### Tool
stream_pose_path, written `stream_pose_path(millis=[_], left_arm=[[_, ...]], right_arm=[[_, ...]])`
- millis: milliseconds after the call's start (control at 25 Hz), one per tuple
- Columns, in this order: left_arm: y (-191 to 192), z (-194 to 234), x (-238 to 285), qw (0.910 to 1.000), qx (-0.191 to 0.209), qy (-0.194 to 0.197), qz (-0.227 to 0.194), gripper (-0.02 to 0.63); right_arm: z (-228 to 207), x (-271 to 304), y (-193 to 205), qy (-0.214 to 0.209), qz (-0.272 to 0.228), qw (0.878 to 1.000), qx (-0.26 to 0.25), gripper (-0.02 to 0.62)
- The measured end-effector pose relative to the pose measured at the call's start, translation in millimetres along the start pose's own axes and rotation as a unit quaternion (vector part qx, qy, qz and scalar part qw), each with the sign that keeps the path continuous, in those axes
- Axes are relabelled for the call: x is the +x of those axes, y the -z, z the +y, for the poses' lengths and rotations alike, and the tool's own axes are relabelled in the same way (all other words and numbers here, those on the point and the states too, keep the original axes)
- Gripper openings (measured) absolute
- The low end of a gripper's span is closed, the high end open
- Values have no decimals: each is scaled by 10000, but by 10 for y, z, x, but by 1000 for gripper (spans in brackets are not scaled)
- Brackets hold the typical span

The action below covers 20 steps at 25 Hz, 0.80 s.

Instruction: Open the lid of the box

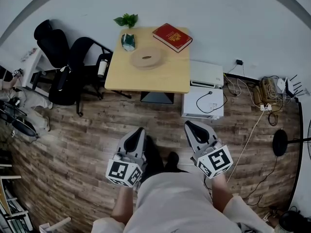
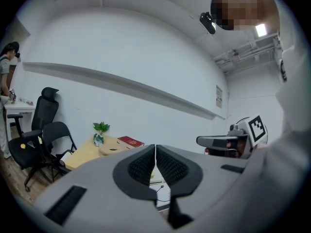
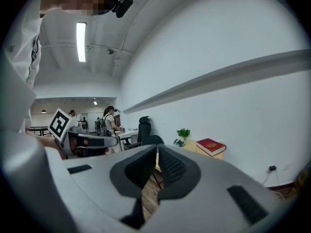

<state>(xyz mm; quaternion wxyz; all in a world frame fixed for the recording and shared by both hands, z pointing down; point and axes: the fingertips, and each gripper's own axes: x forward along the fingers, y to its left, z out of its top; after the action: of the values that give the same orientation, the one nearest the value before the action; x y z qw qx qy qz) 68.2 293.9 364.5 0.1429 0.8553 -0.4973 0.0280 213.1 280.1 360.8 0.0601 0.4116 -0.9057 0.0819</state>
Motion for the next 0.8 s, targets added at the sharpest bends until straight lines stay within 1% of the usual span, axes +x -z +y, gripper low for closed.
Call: stream_pose_path(millis=[160, 280, 560, 600, 680, 800], left_arm=[[-64, 206, 60, 10000, 46, -36, -33, 9], [-134, 362, 130, 9999, 53, -21, -91, 11], [-299, 800, 296, 9998, 110, 95, -119, 15], [-312, 866, 324, 9998, 106, 98, -119, 20], [-347, 998, 395, 9998, 129, 107, -110, 67], [-432, 1199, 513, 9997, 176, 143, -112, 75]], right_arm=[[86, 205, -68, -128, 59, 9998, -139, 3], [94, 376, -98, -159, 122, 9996, -208, 30], [59, 823, -243, -31, 125, 9996, -256, 77], [46, 880, -257, -4, 126, 9996, -257, 82], [11, 1002, -283, 43, 139, 9996, -258, 87], [-25, 1210, -335, 73, 178, 9994, -281, 90]])
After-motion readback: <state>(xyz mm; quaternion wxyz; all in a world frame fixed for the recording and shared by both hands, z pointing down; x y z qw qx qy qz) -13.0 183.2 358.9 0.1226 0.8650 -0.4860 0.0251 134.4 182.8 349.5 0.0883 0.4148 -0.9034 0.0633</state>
